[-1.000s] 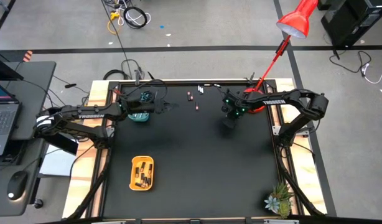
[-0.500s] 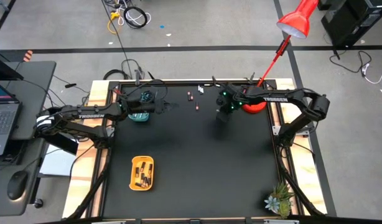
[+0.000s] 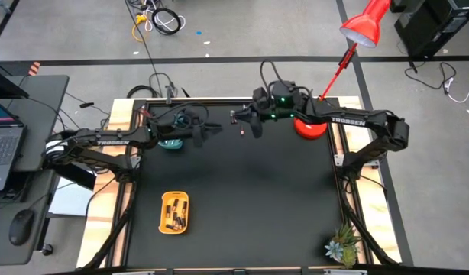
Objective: Sort batteries
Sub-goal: Put the white battery into the blue bin
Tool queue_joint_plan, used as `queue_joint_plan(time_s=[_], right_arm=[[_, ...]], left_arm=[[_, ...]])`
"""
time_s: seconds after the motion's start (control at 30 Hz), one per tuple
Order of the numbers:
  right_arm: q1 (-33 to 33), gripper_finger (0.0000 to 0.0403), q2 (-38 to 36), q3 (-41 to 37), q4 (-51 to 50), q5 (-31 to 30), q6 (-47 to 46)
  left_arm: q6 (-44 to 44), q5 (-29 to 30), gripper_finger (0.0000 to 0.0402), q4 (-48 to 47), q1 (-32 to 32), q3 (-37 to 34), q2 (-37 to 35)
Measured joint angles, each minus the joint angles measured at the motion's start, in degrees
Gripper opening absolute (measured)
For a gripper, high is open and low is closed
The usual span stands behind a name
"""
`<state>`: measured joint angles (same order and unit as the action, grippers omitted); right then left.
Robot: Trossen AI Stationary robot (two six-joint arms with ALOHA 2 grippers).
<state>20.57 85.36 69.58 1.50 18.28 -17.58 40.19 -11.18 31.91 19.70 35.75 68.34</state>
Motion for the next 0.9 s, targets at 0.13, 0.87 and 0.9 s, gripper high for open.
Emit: queue_joint_plan(time_s=[0.13, 0.87, 0.9], right_arm=[[-1.6, 0.0021, 1.5, 1.9, 1.4, -1.6, -1.5], [-4.6, 0.0052, 3.5, 2.8, -1.8, -3.6, -5.0], [-4.6, 0.0065, 3.5, 2.8, -2.0, -3.6, -5.2]], left_arm=[[-3.6, -0.7, 0.0215, -0.4, 0.0, 3.3, 3.0], [-8.3, 0.0, 0.0033, 0.6, 0.0, 11.2, 10.8], [-8.3, 0.0, 0.0033, 0.4, 0.0, 11.2, 10.8]])
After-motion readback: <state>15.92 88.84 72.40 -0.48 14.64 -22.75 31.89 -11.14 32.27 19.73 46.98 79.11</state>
